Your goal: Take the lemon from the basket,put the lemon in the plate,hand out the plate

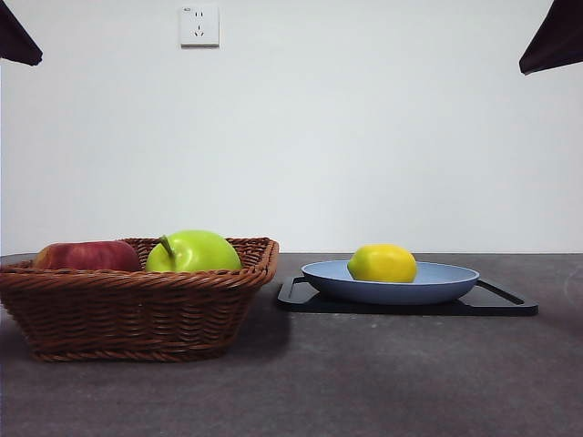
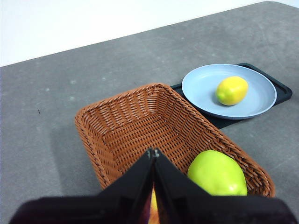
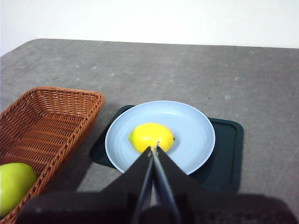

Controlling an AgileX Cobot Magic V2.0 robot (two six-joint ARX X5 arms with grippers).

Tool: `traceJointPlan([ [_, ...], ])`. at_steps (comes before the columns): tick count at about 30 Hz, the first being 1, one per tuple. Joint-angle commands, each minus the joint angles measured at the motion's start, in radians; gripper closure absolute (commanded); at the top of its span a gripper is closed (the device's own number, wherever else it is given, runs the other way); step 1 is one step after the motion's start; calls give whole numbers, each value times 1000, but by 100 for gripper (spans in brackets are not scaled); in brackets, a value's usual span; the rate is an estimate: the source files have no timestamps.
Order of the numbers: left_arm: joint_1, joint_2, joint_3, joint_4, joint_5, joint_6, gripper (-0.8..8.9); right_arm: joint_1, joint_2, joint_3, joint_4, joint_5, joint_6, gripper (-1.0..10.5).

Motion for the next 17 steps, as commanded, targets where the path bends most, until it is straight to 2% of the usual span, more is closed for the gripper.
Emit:
traceJointPlan([
  [1, -2, 0, 8, 12, 2, -7, 805, 7, 2, 4, 12, 4, 13, 943],
  [6, 6, -92, 6, -29, 3, -2, 805, 7, 2, 4, 13, 4, 13, 943],
  [9, 42, -192, 5, -61, 3, 65, 805, 7, 2, 4, 12, 4, 13, 943],
  [17, 329, -397, -65, -26, 6, 73, 805, 7, 2, 4, 13, 4, 13, 943],
])
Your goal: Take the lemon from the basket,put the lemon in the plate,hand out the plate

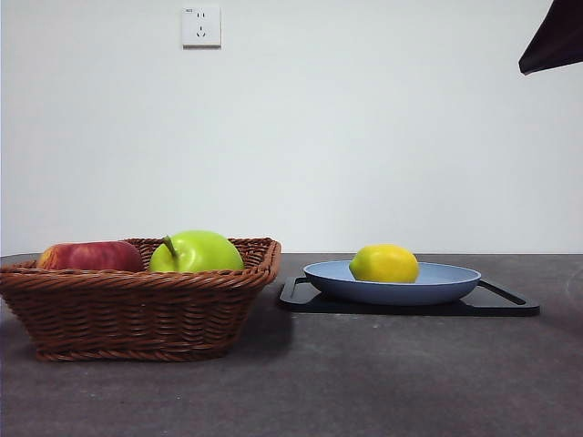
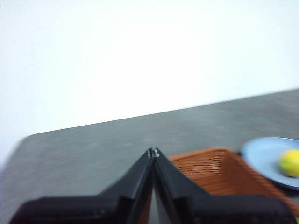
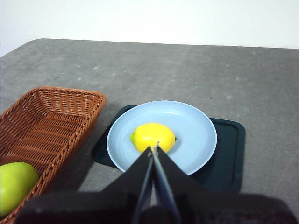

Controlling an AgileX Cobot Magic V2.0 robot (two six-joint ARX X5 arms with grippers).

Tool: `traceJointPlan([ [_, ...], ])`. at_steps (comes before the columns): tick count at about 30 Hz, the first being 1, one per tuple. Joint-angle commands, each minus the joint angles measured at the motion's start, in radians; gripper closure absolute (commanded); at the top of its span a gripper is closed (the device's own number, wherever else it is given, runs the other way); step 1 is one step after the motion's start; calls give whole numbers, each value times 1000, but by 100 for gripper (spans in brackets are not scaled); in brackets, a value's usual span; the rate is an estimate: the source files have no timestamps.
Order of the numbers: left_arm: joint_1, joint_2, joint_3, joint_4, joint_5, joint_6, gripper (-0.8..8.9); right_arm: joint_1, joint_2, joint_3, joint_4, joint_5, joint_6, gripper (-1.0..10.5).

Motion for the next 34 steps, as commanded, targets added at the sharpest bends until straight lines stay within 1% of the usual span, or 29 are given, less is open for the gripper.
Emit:
traceJointPlan([
  [1, 99, -36, -52, 16, 5, 16, 805, 7, 2, 4, 12, 4, 13, 943],
  [5, 204, -99, -162, 45, 13, 13, 805, 7, 2, 4, 12, 4, 13, 943],
  [11, 267, -171, -315, 46, 86, 10, 805, 7, 2, 4, 12, 4, 13, 943],
  [14, 283, -186, -375, 49, 110, 5, 805, 7, 2, 4, 12, 4, 13, 943],
  [18, 300, -186, -437, 82, 109, -39, 805, 7, 2, 4, 12, 4, 13, 943],
  [24, 312, -186, -499, 118, 103, -75, 805, 7, 2, 4, 12, 4, 13, 943],
  [29, 312, -186, -502, 128, 107, -95, 805, 7, 2, 4, 12, 4, 13, 943],
  [34, 311, -184, -502, 128, 107, -94, 805, 7, 2, 4, 12, 4, 13, 943],
])
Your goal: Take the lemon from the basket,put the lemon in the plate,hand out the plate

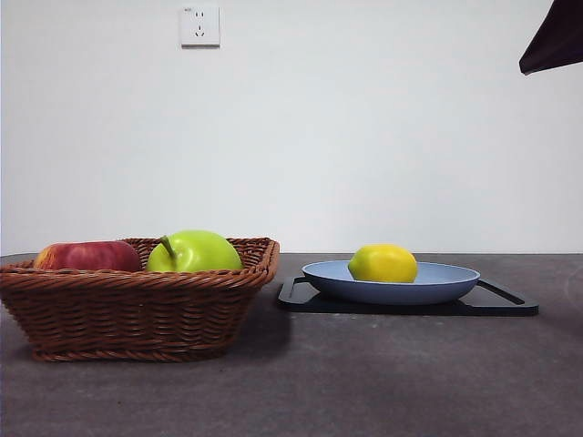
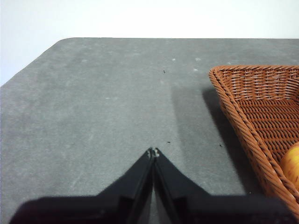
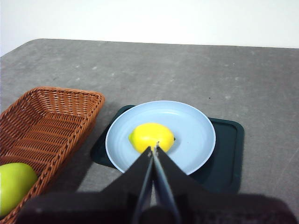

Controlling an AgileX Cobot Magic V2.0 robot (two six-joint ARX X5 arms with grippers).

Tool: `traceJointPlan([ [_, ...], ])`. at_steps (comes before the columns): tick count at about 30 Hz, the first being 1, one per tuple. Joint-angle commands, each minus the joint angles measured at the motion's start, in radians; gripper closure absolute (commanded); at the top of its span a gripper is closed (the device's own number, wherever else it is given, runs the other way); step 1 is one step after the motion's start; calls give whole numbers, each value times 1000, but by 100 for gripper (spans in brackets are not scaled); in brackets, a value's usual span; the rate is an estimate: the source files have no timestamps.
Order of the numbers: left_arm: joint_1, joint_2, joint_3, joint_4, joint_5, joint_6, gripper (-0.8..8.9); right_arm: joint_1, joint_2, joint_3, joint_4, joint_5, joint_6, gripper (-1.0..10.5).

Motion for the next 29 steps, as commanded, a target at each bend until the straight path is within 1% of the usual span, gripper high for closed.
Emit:
traceJointPlan([
  [1, 3, -2, -12, 8, 2, -10, 805, 7, 2, 4, 12, 4, 13, 943],
  [19, 3, -2, -12, 8, 2, -10, 805, 7, 2, 4, 13, 5, 13, 943],
  [20, 3, -2, -12, 8, 2, -10, 805, 7, 2, 4, 12, 4, 1, 943],
  [22, 3, -2, -12, 8, 2, -10, 805, 6, -10, 4, 3, 7, -81, 943],
  [26, 3, -2, -12, 8, 2, -10, 805, -18, -103, -20, -26, -3, -176, 943],
  [28, 3, -2, -12, 8, 2, -10, 805, -61, -165, -56, -25, -5, -182, 943],
  [29, 3, -2, -12, 8, 2, -10, 805, -95, -204, -81, -25, -18, -169, 943],
])
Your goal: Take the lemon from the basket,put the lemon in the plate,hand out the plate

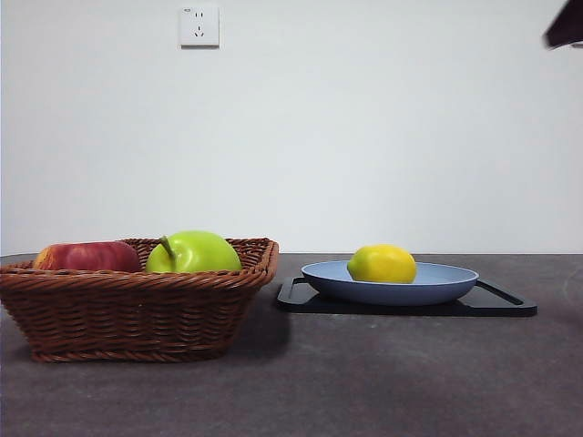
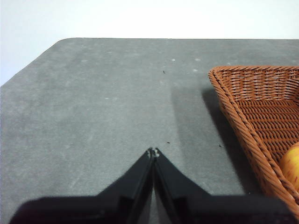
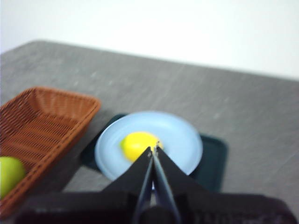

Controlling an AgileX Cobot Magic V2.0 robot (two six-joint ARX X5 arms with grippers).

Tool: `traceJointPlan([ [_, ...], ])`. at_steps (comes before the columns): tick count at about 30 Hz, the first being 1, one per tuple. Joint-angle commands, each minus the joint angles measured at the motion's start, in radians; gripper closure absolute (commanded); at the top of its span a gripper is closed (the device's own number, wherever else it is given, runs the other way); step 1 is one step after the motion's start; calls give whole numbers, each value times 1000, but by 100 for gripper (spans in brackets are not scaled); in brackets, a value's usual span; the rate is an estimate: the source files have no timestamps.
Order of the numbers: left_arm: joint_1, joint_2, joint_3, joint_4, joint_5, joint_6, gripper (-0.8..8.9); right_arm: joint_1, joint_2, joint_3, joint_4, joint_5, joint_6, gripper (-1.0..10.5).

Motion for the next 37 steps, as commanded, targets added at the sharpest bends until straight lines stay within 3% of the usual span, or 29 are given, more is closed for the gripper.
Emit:
traceJointPlan([
  [1, 3, -2, -12, 7, 2, -10, 805, -87, -94, -70, 0, -52, -13, 943],
  [5, 3, -2, -12, 7, 2, -10, 805, -269, -238, -187, 0, -255, 15, 943],
  [8, 3, -2, -12, 7, 2, -10, 805, -371, -325, -275, 6, -313, 17, 943],
  [16, 3, -2, -12, 7, 2, -10, 805, -428, -439, -443, 48, -311, 39, 943],
  [37, 3, -2, -12, 7, 2, -10, 805, -428, -443, -476, 24, -306, 51, 943],
])
